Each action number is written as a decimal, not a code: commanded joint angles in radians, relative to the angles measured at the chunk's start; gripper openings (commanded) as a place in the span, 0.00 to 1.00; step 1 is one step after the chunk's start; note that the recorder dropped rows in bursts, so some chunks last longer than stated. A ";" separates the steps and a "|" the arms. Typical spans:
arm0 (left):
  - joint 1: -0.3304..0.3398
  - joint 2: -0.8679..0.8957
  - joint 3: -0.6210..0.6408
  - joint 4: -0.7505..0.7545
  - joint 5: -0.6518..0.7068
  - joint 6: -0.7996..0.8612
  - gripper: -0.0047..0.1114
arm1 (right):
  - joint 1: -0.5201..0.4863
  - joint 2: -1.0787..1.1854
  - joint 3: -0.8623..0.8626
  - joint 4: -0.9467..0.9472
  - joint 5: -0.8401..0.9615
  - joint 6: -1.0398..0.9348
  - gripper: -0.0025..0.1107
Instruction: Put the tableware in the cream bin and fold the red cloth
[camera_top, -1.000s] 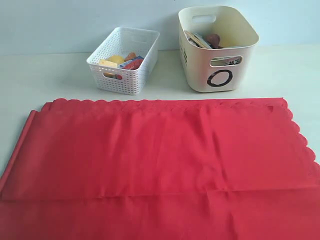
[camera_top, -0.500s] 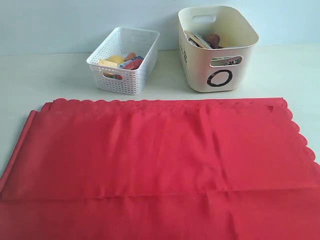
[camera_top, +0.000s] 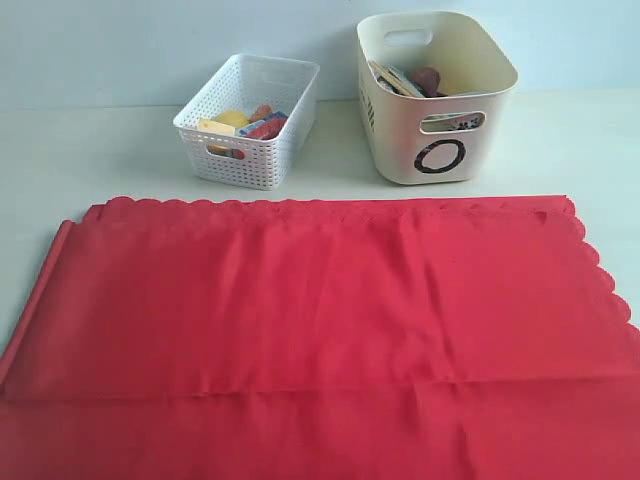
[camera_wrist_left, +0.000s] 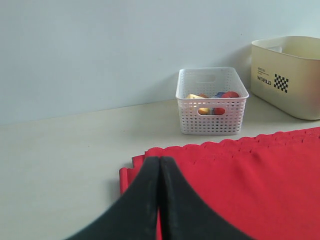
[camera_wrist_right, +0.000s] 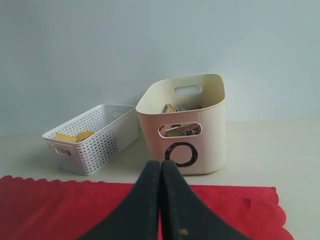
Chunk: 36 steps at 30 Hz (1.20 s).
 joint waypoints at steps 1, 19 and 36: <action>-0.006 -0.006 0.003 -0.001 -0.001 -0.003 0.05 | -0.001 -0.133 0.004 -0.007 0.084 -0.034 0.02; -0.006 -0.006 0.003 -0.001 -0.001 -0.003 0.05 | -0.001 -0.245 0.004 -0.003 0.270 -0.090 0.02; -0.006 -0.006 0.003 -0.001 -0.001 -0.003 0.05 | -0.001 -0.245 0.004 0.000 0.270 -0.088 0.02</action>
